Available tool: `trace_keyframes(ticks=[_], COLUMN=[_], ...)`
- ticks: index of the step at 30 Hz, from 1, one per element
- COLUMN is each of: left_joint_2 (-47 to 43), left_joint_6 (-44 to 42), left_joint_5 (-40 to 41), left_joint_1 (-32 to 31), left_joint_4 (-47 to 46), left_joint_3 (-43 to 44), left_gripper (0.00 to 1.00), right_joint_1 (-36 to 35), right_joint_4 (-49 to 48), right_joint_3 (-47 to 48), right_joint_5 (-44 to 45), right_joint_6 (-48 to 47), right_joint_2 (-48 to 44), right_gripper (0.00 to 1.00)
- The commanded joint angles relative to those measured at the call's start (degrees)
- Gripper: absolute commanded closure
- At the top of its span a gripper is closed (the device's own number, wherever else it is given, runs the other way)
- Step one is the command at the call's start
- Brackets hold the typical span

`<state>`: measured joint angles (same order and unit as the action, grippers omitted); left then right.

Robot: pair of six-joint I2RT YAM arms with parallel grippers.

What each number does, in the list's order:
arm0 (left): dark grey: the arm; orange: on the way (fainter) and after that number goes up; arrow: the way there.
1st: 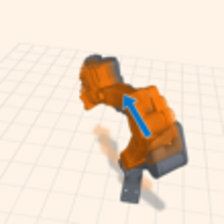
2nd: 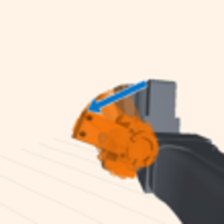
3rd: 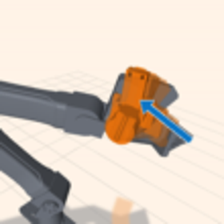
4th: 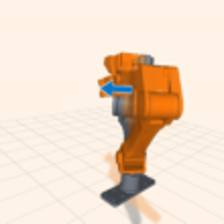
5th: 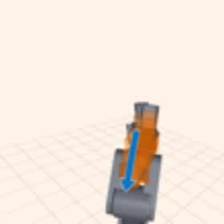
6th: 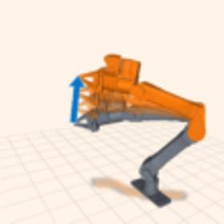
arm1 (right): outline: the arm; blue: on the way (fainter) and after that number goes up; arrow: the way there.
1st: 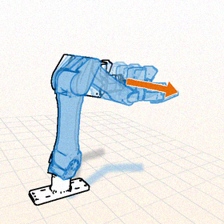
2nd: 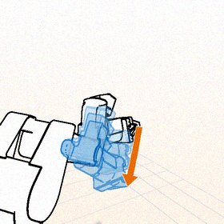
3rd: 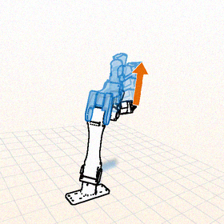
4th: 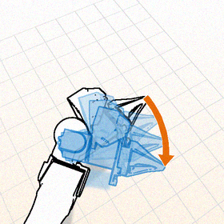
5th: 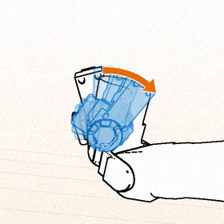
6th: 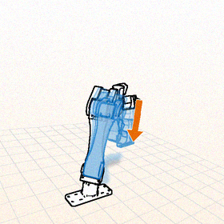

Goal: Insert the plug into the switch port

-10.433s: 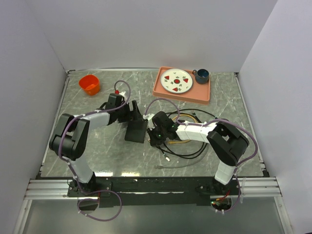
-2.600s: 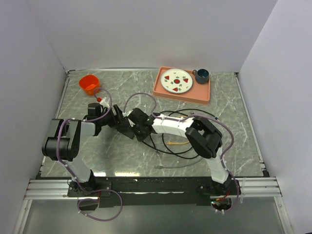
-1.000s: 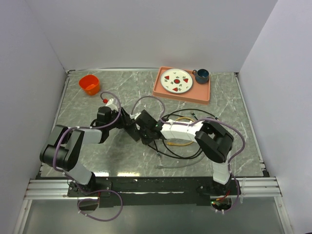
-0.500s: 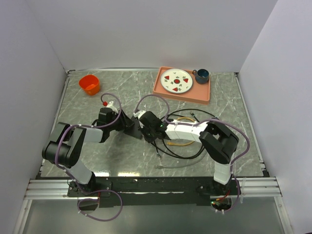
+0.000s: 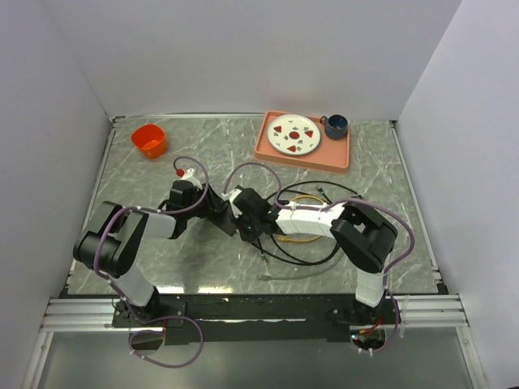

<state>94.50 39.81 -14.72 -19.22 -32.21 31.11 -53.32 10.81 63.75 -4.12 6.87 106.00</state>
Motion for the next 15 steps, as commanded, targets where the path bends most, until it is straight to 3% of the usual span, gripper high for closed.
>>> trace_keyframes(ticks=[1, 7, 15], left_joint_2=[1.6, 3.1, 3.8], left_joint_6=[6.4, 7.4, 7.6], left_joint_5=[-12.8, -12.9, -12.3], left_joint_1=[-7.4, -9.1, -12.4], left_joint_4=[5.6, 4.3, 4.3], left_joint_3=[-3.4, -3.9, -2.8], left_gripper=[0.54, 0.55, 0.56], right_joint_1=[0.2, 0.3, 0.2], right_joint_4=[-18.2, -22.4, -24.8], right_joint_3=[4.5, 2.2, 2.8], right_joint_5=[5.6, 6.8, 2.2], right_joint_6=[2.4, 2.8, 0.1], right_joint_2=[-0.9, -2.6, -2.0], right_gripper=[1.00, 1.00, 1.00])
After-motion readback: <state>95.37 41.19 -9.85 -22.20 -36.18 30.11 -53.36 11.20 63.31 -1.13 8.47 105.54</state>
